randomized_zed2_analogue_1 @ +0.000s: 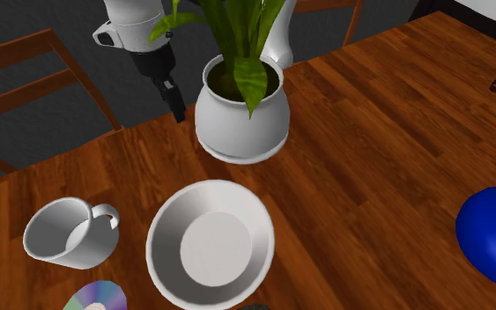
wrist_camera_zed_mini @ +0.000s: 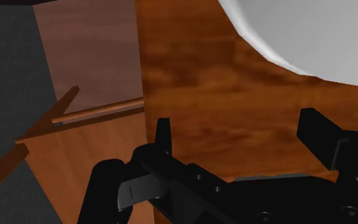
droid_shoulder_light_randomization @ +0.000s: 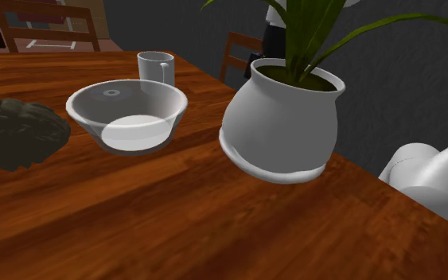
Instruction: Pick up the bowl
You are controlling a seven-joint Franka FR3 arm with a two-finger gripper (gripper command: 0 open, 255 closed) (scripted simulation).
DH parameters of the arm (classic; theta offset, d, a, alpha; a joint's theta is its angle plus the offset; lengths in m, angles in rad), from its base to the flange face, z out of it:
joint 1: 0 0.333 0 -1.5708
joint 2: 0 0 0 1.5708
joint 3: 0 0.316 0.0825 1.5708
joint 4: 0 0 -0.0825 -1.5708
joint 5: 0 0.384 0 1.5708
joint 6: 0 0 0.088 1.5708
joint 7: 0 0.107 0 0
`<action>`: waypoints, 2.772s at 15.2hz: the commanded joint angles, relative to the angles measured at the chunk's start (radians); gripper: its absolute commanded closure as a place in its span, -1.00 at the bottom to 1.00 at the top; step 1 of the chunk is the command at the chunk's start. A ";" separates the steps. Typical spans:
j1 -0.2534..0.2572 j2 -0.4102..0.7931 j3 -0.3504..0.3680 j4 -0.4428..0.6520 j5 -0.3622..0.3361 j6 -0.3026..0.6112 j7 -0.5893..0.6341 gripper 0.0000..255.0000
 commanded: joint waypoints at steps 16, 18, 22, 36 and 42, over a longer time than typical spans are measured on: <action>0.119 0.560 0.207 0.687 -0.045 -0.098 0.304 -1.00; 0.126 0.579 0.210 0.700 -0.050 -0.092 0.313 -1.00; 0.123 0.563 0.208 0.627 -0.044 -0.034 0.302 -1.00; 0.122 0.556 0.208 0.584 -0.041 0.002 0.296 1.00; 0.126 0.576 0.210 0.689 -0.049 -0.084 0.311 1.00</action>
